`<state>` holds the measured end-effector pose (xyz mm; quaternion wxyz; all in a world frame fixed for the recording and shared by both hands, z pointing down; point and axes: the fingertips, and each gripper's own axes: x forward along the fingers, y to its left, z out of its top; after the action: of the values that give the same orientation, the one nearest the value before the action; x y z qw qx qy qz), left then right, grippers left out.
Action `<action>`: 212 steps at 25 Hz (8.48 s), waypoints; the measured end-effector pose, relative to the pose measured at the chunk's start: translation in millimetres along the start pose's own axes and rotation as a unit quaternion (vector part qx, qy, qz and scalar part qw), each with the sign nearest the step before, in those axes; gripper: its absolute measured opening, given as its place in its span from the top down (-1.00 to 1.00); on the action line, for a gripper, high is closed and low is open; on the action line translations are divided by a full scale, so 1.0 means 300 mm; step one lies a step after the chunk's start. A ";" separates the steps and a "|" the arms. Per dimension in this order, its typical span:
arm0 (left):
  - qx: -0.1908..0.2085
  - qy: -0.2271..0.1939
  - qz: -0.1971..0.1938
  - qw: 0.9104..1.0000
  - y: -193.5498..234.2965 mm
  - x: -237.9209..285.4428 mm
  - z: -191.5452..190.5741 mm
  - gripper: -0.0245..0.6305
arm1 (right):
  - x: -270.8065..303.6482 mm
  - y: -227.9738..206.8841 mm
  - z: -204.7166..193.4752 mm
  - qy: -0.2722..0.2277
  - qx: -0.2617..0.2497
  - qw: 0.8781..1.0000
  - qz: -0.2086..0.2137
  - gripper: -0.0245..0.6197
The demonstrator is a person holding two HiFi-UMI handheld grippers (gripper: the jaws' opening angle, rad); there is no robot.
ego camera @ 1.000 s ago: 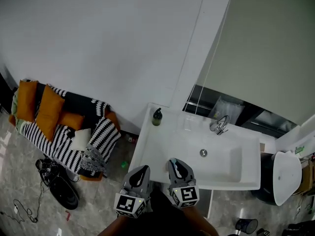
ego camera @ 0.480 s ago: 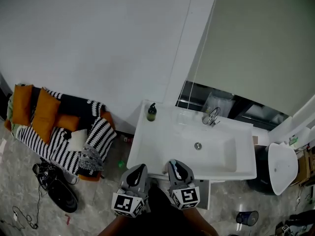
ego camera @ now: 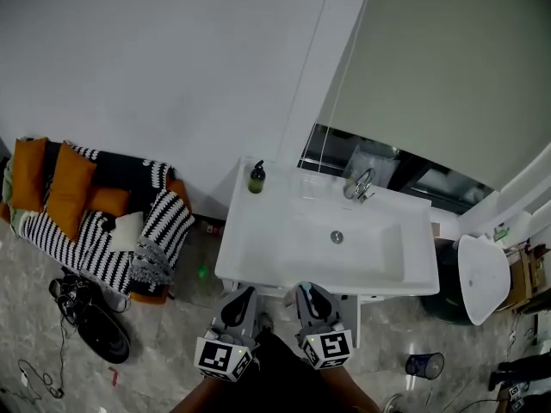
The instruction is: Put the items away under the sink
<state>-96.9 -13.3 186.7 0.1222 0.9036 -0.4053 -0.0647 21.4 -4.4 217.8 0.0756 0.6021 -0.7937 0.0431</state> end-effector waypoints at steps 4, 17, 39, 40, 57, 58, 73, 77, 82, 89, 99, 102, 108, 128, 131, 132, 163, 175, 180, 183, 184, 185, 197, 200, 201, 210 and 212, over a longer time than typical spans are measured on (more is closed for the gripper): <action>-0.003 0.003 -0.012 1.000 -0.036 0.010 -0.018 0.90 | -0.047 -0.014 0.003 -0.004 0.004 1.000 -0.008 0.70; 0.012 0.025 -0.041 0.999 -0.225 0.015 -0.101 0.90 | -0.275 -0.120 -0.026 -0.010 0.012 0.999 -0.032 0.70; 0.030 0.047 -0.027 0.998 -0.697 -0.182 -0.289 0.90 | -0.748 -0.252 -0.178 -0.003 -0.001 1.000 -0.024 0.70; 0.032 0.047 -0.029 0.998 -0.710 -0.191 -0.299 0.90 | -0.763 -0.251 -0.186 -0.002 0.001 1.000 -0.023 0.70; 0.041 0.061 -0.001 0.997 -0.699 -0.254 -0.430 0.90 | -0.787 -0.214 -0.376 0.007 0.010 1.000 0.012 0.70; 0.040 0.066 -0.002 0.997 -0.691 -0.252 -0.456 0.90 | -0.781 -0.214 -0.395 0.009 0.011 1.000 0.012 0.70; 0.029 0.085 -0.004 0.996 -0.547 -0.122 -0.762 0.90 | -0.615 -0.279 -0.658 0.007 0.021 1.000 0.010 0.70; 0.025 0.083 0.000 0.996 -0.480 -0.082 -0.860 0.90 | -0.549 -0.303 -0.758 0.008 0.019 1.000 0.007 0.70; 0.019 0.084 0.004 0.996 -0.395 -0.054 -0.972 0.90 | -0.481 -0.314 -0.887 0.018 0.022 1.000 -0.002 0.70; 0.029 0.081 0.001 0.996 -0.270 0.015 -1.138 0.90 | -0.370 -0.326 -1.067 0.007 0.027 1.000 -0.004 0.70; 0.029 0.078 -0.003 0.997 -0.182 0.052 -1.383 0.90 | -0.279 -0.351 -1.324 0.005 0.027 0.999 -0.016 0.70; 0.030 0.075 -0.011 0.997 -0.162 0.057 -1.443 0.90 | -0.272 -0.363 -1.399 0.007 0.030 0.999 -0.026 0.70; 0.043 0.052 -0.015 0.998 -0.079 0.066 -1.542 0.90 | -0.225 -0.359 -1.545 0.000 0.028 0.999 -0.038 0.70; 0.059 0.027 -0.025 0.998 0.031 0.087 -1.795 0.90 | -0.189 -0.367 -1.846 -0.030 0.009 0.998 -0.061 0.70; 0.063 0.026 -0.029 0.997 0.032 0.093 -1.809 0.90 | -0.186 -0.369 -1.869 -0.030 0.008 0.998 -0.061 0.70; 0.063 0.026 -0.029 0.997 0.035 0.092 -1.813 0.90 | -0.184 -0.368 -1.877 -0.029 0.008 0.998 -0.059 0.70; 0.057 0.033 -0.034 0.997 0.253 0.156 -1.907 0.90 | 0.178 -0.313 -2.131 -0.002 0.001 1.000 -0.029 0.70; 0.055 0.031 -0.034 0.997 0.261 0.154 -1.903 0.90 | 0.332 -0.319 -2.094 -0.022 -0.006 1.000 -0.019 0.70; 0.055 0.031 -0.033 0.997 0.271 0.153 -1.903 0.90 | 0.396 -0.321 -2.086 -0.021 -0.006 1.000 -0.016 0.70; 0.053 0.032 -0.034 0.998 0.277 0.156 -1.903 0.90 | 0.436 -0.323 -2.087 -0.022 -0.008 1.000 -0.016 0.70; 0.052 0.032 -0.035 0.998 0.277 0.158 -1.903 0.90 | 0.448 -0.325 -2.091 -0.023 -0.008 1.000 -0.015 0.70; 0.051 0.032 -0.035 0.998 0.278 0.159 -1.903 0.90 | 0.461 -0.327 -2.098 -0.023 -0.009 1.000 -0.014 0.70; 0.050 0.036 -0.041 0.997 0.291 0.166 -1.918 0.90 | 0.586 -0.347 -2.105 -0.023 -0.010 0.999 -0.019 0.70; 0.051 0.035 -0.041 0.997 0.296 0.167 -1.912 0.90 | 0.617 -0.344 -2.110 -0.027 -0.010 0.999 -0.019 0.70; 0.051 0.035 -0.040 0.997 0.297 0.168 -1.911 0.90 | 0.626 -0.345 -2.111 -0.029 -0.011 0.999 -0.019 0.70; 0.045 0.040 -0.039 0.997 0.300 0.165 -1.915 0.90 | 0.682 -0.350 -2.142 -0.024 0.000 0.999 -0.025 0.70; 0.045 0.040 -0.039 0.997 0.301 0.164 -1.916 0.90 | 0.686 -0.346 -2.164 -0.013 0.001 1.000 -0.023 0.70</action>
<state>-5.0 -11.3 763.4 0.0946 0.9252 -0.3672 -0.0149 111.2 -124.5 890.2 0.0657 0.6211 -0.7802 0.0348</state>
